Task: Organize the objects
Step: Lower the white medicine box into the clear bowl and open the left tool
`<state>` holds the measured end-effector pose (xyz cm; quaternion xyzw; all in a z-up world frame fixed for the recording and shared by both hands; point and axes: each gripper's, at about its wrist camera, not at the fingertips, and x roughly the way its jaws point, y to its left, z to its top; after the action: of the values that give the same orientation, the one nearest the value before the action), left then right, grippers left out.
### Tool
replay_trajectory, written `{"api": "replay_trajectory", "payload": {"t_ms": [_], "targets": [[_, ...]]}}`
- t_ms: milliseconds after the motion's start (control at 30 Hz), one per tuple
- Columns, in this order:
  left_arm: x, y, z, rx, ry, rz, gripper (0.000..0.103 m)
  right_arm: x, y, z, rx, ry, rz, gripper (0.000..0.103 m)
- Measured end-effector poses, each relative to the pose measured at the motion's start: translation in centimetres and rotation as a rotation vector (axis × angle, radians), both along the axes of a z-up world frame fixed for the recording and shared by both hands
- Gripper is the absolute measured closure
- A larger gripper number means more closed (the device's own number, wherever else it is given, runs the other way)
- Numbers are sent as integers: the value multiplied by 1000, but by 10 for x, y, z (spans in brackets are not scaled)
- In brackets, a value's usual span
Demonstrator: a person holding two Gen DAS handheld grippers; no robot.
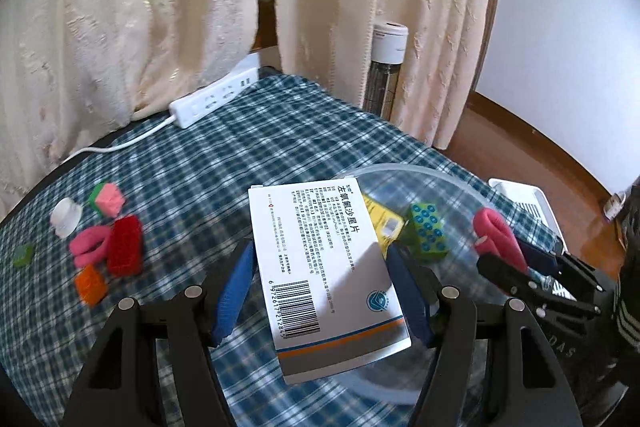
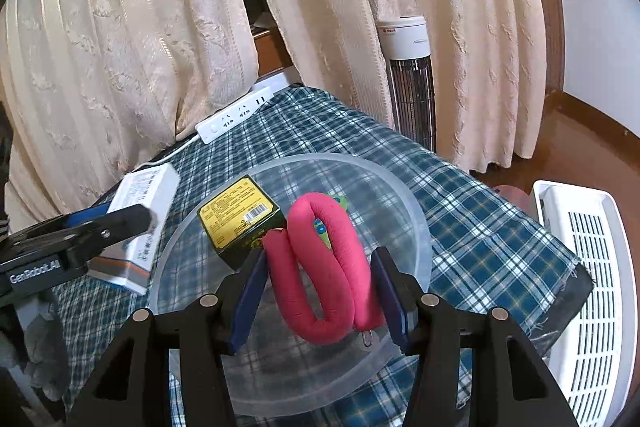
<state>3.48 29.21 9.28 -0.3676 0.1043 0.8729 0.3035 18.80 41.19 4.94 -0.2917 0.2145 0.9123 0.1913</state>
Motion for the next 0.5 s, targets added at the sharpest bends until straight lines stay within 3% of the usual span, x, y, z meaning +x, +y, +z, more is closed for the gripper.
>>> {"api": "replay_trajectory", "payload": {"t_ms": [500], "targets": [[-14,68,0,-2,-25,-113,35,-3,13,-6,-26,5,27,47]]}}
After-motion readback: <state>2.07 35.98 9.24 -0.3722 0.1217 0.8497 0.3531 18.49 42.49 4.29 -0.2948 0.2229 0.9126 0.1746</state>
